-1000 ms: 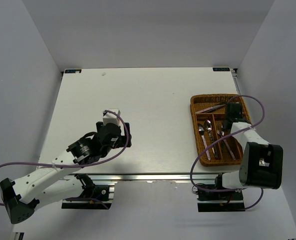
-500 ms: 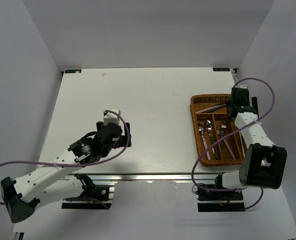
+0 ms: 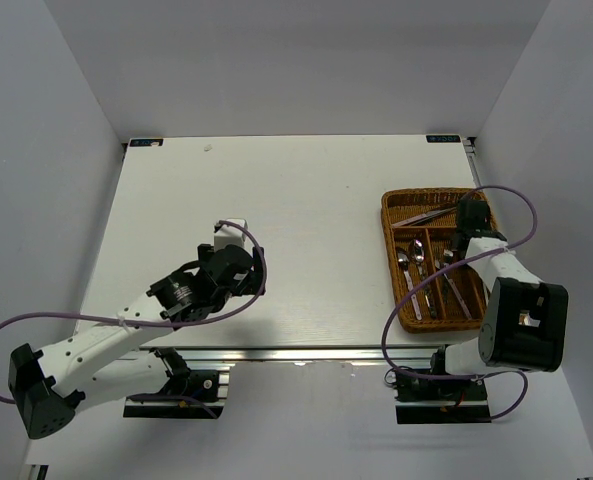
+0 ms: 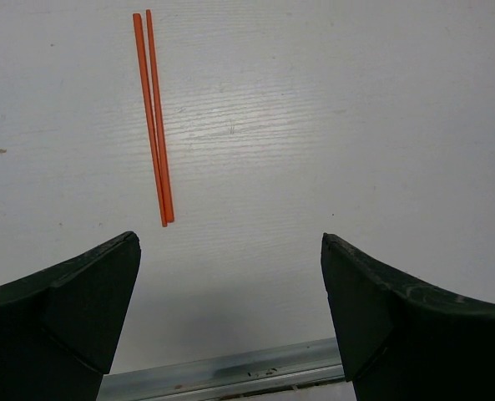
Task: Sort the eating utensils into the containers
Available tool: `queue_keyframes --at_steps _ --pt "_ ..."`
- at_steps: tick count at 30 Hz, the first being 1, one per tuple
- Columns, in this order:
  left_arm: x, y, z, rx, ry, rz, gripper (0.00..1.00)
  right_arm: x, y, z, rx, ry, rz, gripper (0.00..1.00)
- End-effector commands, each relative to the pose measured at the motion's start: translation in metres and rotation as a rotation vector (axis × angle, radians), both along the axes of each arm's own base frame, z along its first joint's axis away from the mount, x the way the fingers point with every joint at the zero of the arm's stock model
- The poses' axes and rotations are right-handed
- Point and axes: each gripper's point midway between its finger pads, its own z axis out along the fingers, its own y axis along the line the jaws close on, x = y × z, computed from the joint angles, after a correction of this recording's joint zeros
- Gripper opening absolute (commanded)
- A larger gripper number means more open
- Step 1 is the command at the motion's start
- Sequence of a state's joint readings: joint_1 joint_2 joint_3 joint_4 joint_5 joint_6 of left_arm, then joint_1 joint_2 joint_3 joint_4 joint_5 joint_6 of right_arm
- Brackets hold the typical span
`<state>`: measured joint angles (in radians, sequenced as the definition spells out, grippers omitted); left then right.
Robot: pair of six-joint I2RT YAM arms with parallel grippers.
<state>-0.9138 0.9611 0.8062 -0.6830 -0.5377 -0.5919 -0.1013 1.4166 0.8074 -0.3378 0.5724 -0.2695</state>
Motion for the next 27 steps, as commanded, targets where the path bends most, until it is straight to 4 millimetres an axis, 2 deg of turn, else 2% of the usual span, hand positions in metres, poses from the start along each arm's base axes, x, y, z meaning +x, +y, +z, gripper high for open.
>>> queue_keyframes --at_steps 1,3,9,12,17,20,27 --pt "0.001 0.003 0.011 -0.025 -0.035 0.014 0.98 0.002 -0.006 0.004 -0.004 -0.057 -0.013 0.43" --pt "0.0 0.002 0.011 -0.028 -0.031 0.005 0.98 -0.007 -0.007 -0.007 -0.008 -0.027 -0.016 0.44" --pt "-0.003 -0.001 0.014 -0.048 -0.039 -0.01 0.98 -0.018 -0.021 -0.016 0.052 -0.023 -0.094 0.4" --pt "-0.004 -0.002 0.014 -0.05 -0.039 -0.018 0.98 -0.016 -0.018 -0.018 0.078 -0.021 -0.088 0.38" --pt "-0.004 -0.004 0.012 -0.046 -0.032 -0.025 0.98 -0.011 -0.022 -0.006 0.068 -0.077 -0.09 0.38" --pt "-0.003 -0.004 0.011 -0.04 -0.029 -0.024 0.98 -0.016 -0.019 -0.019 0.099 -0.031 -0.091 0.34" --pt "-0.004 -0.003 0.013 -0.044 -0.038 -0.018 0.98 -0.026 -0.021 -0.029 0.077 0.024 -0.093 0.34"
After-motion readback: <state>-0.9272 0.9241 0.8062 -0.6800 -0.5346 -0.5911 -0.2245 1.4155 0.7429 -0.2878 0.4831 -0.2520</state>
